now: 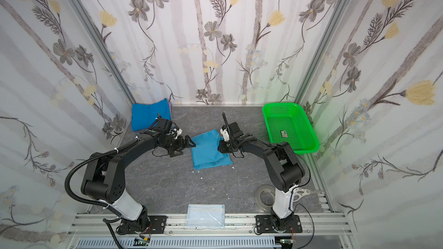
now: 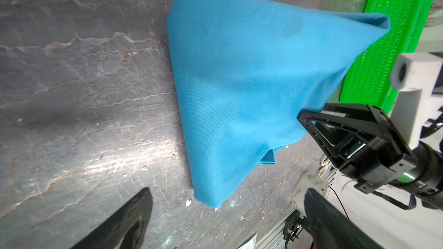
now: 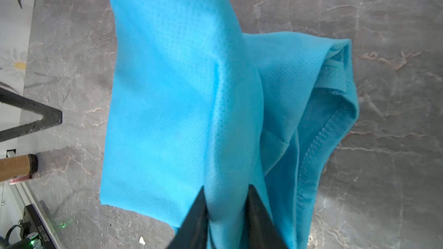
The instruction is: Fold and stack the t-shirts
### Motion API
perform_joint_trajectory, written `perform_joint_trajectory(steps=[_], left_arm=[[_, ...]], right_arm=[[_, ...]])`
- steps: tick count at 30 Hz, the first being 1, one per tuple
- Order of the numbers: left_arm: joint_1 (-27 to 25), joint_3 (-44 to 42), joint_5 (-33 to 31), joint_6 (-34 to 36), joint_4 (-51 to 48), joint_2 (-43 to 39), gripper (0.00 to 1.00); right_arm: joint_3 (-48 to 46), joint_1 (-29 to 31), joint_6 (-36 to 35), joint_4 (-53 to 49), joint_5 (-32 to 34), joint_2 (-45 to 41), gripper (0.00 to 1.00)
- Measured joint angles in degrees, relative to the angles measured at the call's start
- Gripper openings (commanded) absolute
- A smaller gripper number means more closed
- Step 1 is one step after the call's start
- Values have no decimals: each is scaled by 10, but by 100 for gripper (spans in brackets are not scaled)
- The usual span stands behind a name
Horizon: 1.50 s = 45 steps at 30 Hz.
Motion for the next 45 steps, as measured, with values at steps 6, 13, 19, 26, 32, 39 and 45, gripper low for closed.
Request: perform_joint_trajectory(steps=[6,13,19,26,32,39,45], left_arm=[[2,3,3,-3,16,13,100],[2,48,11,-11,30,33,100],[1,78,15,-11,33,47,100],[-6,94,19,-11,29,56,100],[-15,105,23,-11,29,68,100],[-2,88,-8,-25,26,41,100],[15,71,-25,-30,21,23,100]], right_arm=[[-6,6,33,2,-44,-50,0],[-164,5,199,155,-159,-109,0],[-227,-15,288,243,-176,-110,4],[-266,-20,311,226,-117,-176,48],[-179,-14,242,155,-43,-243,67],[-33,-17,186,156,-113,-78,68],[-7,-45,208,204,-163,52,70]])
